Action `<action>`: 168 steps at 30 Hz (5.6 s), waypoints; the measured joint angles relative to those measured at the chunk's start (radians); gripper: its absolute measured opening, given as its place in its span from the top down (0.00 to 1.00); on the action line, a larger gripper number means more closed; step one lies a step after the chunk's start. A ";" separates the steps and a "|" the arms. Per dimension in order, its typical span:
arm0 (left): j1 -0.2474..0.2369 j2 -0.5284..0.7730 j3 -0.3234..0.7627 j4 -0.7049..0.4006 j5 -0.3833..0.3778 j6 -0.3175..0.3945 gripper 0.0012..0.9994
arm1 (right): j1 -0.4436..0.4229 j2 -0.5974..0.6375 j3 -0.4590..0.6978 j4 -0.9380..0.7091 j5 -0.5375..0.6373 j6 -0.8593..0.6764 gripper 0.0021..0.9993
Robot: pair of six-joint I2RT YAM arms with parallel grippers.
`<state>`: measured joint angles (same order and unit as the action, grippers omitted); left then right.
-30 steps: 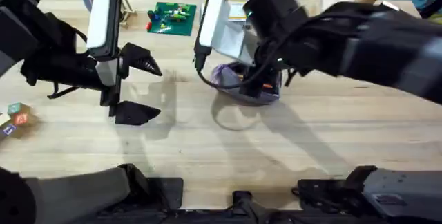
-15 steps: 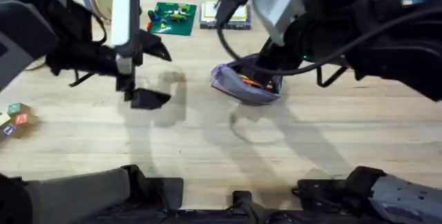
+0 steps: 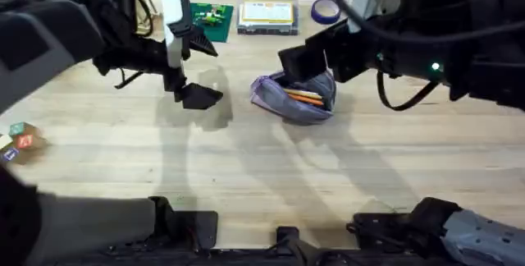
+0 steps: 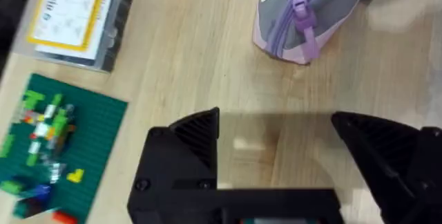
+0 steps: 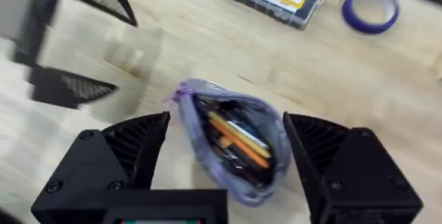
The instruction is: Unzip the bag, pick up the pens from the table one at a time and place them inside, then zip the bag closed.
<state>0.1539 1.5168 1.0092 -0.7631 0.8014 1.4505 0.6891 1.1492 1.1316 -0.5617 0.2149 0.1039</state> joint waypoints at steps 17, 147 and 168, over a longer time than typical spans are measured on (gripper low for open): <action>0.000 0.263 0.000 0.053 0.218 -0.037 0.01 | 0.000 0.000 0.000 0.000 -0.327 0.439 0.00; -0.016 0.285 0.000 0.054 0.337 -0.041 0.01 | 0.154 0.419 -0.009 0.290 0.116 1.228 0.97; -0.200 0.316 0.000 0.243 0.356 -0.118 0.04 | 0.152 0.397 -0.014 0.284 0.068 1.228 0.97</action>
<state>-0.0461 1.8324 1.0092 -0.5204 1.1572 1.3328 0.8410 1.5463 1.1172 -0.2779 0.2828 1.3315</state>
